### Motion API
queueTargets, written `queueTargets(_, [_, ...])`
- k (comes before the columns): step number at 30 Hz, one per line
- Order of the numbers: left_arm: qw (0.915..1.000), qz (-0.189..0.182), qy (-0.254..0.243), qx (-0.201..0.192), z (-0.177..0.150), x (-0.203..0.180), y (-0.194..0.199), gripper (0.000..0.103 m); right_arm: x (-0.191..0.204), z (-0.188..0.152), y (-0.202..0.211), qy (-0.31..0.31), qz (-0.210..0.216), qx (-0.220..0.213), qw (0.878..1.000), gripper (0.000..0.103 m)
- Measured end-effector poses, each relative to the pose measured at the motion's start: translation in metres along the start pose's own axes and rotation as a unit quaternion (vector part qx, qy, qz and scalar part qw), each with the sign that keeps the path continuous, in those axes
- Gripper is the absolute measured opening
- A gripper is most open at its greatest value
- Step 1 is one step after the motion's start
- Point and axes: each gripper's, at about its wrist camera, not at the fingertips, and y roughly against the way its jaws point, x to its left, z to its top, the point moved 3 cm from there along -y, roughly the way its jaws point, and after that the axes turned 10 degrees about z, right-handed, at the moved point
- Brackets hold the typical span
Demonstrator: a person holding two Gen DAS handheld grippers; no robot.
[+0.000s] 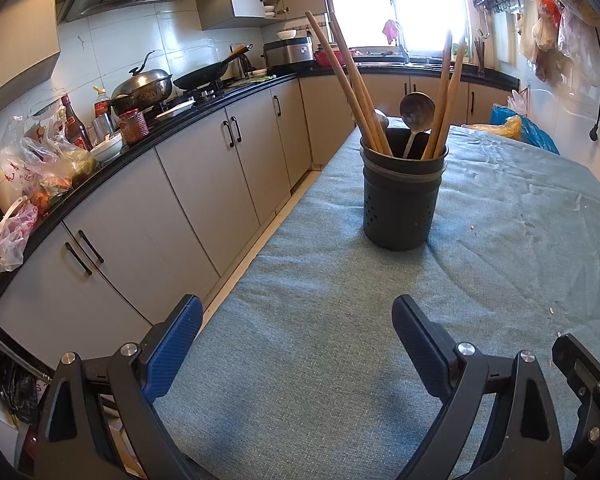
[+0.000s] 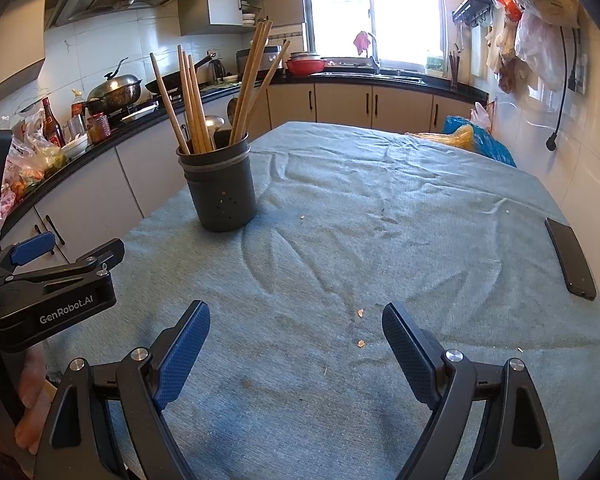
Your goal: Organize utensils
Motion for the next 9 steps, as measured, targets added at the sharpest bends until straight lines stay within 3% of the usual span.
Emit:
queueTargets(6, [0.9999,0.004,-0.007,-0.015,-0.001,-0.004,0.005,0.095,-0.020,0.000,0.006,-0.014,-0.007,0.000,1.000,0.091])
queueTargets(9, [0.9996,-0.010,-0.016,-0.020,0.001,-0.013,0.013,0.095,-0.057,0.001,0.017,-0.036,-0.043,0.000,0.998,0.094])
